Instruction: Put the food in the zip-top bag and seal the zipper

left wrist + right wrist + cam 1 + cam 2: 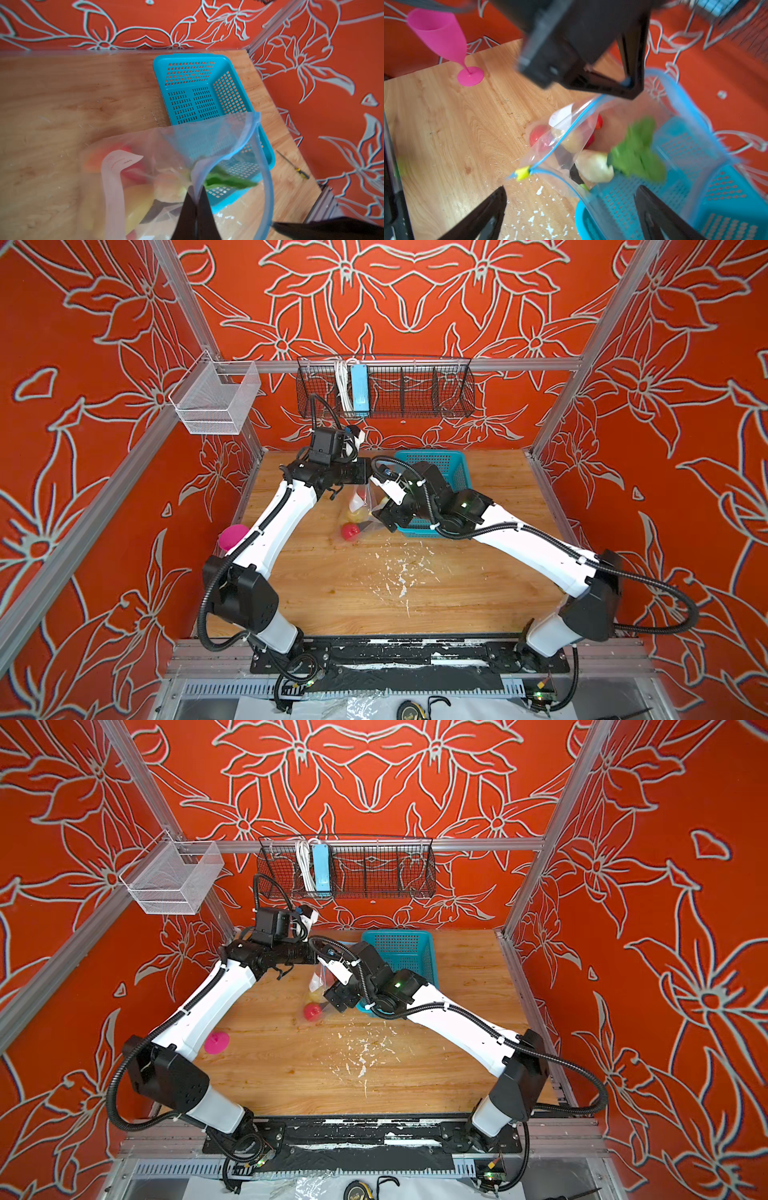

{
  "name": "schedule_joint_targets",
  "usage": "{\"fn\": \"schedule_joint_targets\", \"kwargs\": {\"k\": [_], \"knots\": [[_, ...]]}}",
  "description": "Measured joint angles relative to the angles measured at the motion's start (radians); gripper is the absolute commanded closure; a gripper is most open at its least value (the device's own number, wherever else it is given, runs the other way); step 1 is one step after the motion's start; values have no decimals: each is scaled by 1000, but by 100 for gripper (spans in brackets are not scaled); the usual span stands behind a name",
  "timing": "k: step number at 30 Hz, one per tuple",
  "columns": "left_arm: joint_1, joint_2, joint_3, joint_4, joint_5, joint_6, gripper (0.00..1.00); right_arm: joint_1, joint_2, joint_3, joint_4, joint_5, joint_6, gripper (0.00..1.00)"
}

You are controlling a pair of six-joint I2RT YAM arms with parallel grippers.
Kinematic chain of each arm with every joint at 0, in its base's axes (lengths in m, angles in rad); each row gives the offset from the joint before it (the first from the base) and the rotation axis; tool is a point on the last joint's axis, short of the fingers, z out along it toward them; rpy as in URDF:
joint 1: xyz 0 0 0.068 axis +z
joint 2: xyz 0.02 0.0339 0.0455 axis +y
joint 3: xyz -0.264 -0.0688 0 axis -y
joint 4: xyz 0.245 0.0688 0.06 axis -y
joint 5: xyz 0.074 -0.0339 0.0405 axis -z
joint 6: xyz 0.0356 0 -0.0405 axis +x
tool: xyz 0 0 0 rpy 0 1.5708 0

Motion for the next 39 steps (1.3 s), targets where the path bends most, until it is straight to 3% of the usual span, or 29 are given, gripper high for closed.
{"fn": "schedule_joint_targets", "kwargs": {"k": [6, 11, 16, 21, 33, 39], "knots": [[-5, 47, 85, -99, -5, 75, 100, -4, -35, -21, -6, -39, -109, 9], [-21, 65, 121, -144, -23, 104, 100, -4, -35, -23, -24, -93, -159, 23], [-35, 82, 134, -164, -37, 96, 100, -4, -33, -14, -45, -152, -191, 30], [-40, 104, 141, -171, -37, 79, 100, -4, -14, 0, -30, -143, -215, 27], [-40, 108, 139, -171, -39, 44, 100, -6, -5, -85, 44, -204, -412, 27], [-40, 108, 139, -172, -41, 38, 100, -6, -24, -94, 41, -272, -531, 20]]}}
